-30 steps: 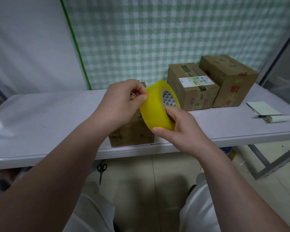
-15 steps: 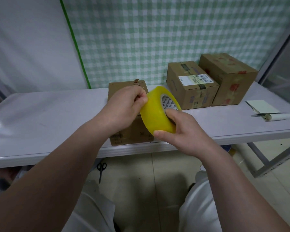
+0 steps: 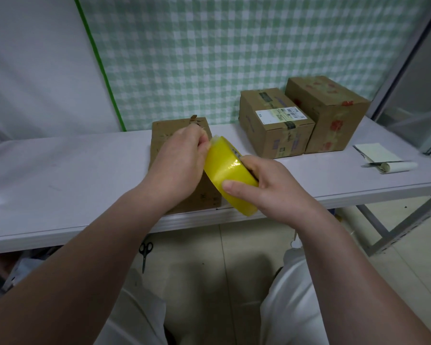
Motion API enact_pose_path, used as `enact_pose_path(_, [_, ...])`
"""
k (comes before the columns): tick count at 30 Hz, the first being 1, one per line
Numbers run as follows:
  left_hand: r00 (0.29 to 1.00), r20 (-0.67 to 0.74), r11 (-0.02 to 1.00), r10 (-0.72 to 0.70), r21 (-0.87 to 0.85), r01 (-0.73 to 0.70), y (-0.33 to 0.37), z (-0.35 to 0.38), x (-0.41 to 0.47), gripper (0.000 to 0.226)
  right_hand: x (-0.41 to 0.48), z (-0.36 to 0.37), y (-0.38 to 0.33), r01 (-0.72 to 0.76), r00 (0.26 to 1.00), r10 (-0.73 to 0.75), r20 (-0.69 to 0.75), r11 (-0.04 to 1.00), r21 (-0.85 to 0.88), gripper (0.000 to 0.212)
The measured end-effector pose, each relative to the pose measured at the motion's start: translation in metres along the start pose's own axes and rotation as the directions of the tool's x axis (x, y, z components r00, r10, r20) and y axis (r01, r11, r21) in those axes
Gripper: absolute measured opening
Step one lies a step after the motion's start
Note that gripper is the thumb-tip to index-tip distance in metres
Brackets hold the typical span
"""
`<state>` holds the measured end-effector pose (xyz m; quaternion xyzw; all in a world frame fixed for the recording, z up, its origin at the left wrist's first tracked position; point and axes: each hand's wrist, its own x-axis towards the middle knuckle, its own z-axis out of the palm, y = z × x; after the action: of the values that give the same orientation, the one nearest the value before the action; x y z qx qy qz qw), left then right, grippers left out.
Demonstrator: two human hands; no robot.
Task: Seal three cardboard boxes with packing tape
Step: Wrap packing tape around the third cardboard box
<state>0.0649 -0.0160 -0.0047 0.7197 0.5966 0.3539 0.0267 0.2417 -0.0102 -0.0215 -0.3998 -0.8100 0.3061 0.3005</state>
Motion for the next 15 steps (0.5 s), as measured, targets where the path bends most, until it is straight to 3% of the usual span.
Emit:
enact_pose_path(5, [0.996, 0.084, 0.996, -0.038, -0.074, 0.044, -0.005, -0.004, 0.002, 0.007, -0.006, -0.001, 0.002, -0.029, 1.0, 0.029, -0.009, 1.0, -0.002, 0.053])
enact_pose_path(8, [1.0, 0.012, 1.0, 0.011, 0.018, -0.011, -0.003, 0.001, 0.001, 0.015, -0.008, 0.002, 0.001, -0.048, 0.998, 0.048, -0.027, 0.999, 0.022, 0.061])
enact_pose_path(12, [0.998, -0.024, 0.988, 0.061, 0.146, -0.057, -0.001, 0.008, 0.0, 0.017, -0.007, 0.002, -0.002, -0.084, 0.995, 0.086, -0.058, 0.996, 0.037, 0.043])
enact_pose_path(15, [0.997, -0.014, 0.97, 0.076, 0.234, -0.07, 0.001, 0.007, -0.001, 0.02, -0.001, -0.001, -0.006, -0.116, 0.993, 0.116, -0.039, 0.993, 0.001, 0.05])
